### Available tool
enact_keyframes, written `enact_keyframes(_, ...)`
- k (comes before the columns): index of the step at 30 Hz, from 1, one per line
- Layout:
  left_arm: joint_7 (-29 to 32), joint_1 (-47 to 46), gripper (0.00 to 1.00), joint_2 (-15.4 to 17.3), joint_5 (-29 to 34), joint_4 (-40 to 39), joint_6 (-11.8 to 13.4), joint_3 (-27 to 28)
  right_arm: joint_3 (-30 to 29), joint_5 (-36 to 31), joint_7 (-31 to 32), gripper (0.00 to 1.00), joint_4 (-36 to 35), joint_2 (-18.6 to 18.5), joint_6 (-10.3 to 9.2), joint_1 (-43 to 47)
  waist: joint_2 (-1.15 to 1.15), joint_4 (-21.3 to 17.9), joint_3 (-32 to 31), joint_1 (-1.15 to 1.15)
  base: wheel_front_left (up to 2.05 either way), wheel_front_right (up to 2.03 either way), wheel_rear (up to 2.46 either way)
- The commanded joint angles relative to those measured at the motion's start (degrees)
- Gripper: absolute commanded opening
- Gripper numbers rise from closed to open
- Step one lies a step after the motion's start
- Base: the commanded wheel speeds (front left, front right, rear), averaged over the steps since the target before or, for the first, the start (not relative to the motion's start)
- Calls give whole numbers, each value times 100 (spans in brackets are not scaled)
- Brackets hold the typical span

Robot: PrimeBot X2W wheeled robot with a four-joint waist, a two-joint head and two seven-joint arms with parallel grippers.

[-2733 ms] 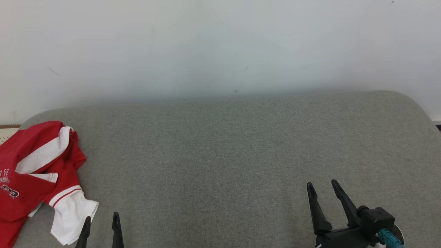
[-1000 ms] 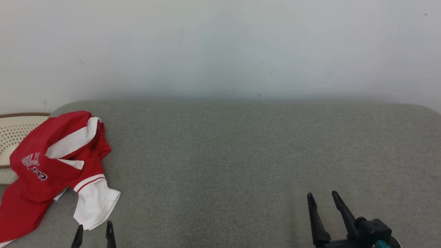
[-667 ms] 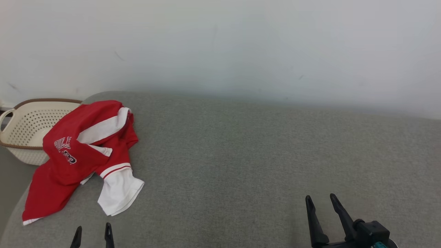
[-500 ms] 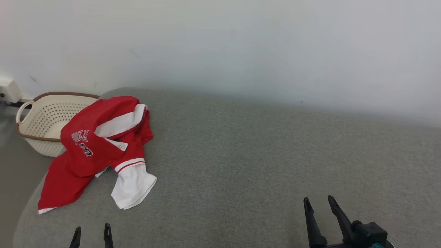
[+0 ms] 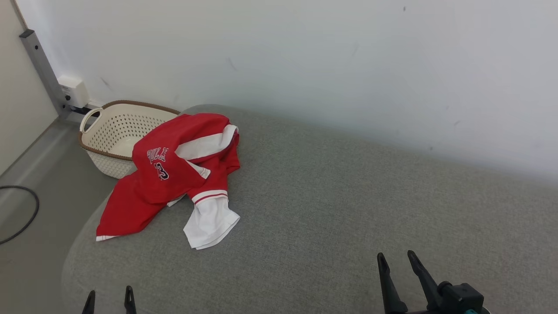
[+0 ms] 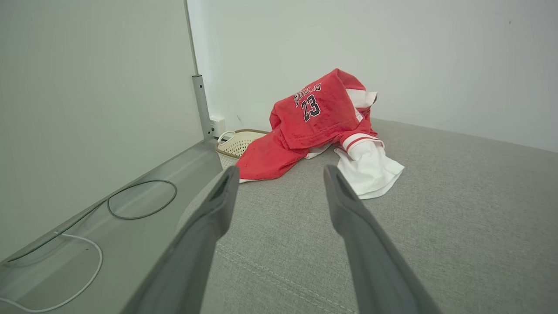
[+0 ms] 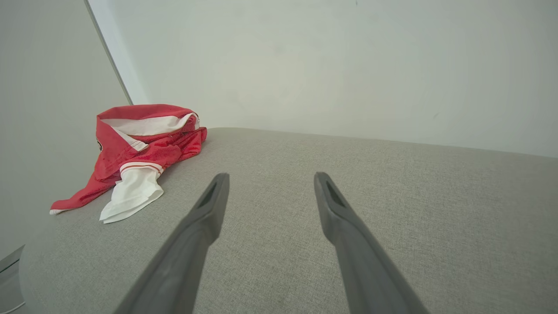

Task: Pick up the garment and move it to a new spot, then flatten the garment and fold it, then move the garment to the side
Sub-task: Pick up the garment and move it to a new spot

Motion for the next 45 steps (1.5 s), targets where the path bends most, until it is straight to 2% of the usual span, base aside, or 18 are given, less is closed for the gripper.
enact_keyframes(1, -17, 76, 100, 21, -1, 15, -10, 4, 25, 52, -16, 100, 11, 13, 4, 26, 0, 136, -28, 0, 0, 0, 0)
enact_keyframes(16, -17, 62, 100, 7, -81, -76, 50, 63, 208, 153, -17, 100, 95, -11, 4, -182, 0, 192, 29, 0, 0, 0, 0)
enact_keyframes(22, -17, -252, 100, 91, -146, 31, -160, -52, 147, 139, -16, 100, 59, -5, 4, -77, 0, 128, -18, 0, 0, 0, 0)
enact_keyframes(30, -16, -1060, 100, 296, -395, 122, -501, -58, 232, 155, -16, 100, 52, -2, 4, -135, 0, -184, 57, 0, 0, 0, 0)
enact_keyframes(39, 332, -2307, 100, 777, -396, 388, -897, -154, 299, 185, -16, 100, 89, -57, 4, -286, 0, -691, 255, 0, 0, 0, 0)
enact_keyframes(45, 653, -3019, 100, 1030, -700, 693, -1097, -77, 280, 214, -17, 100, 86, -81, 4, -382, 0, -1081, 425, 0, 0, 0, 0)
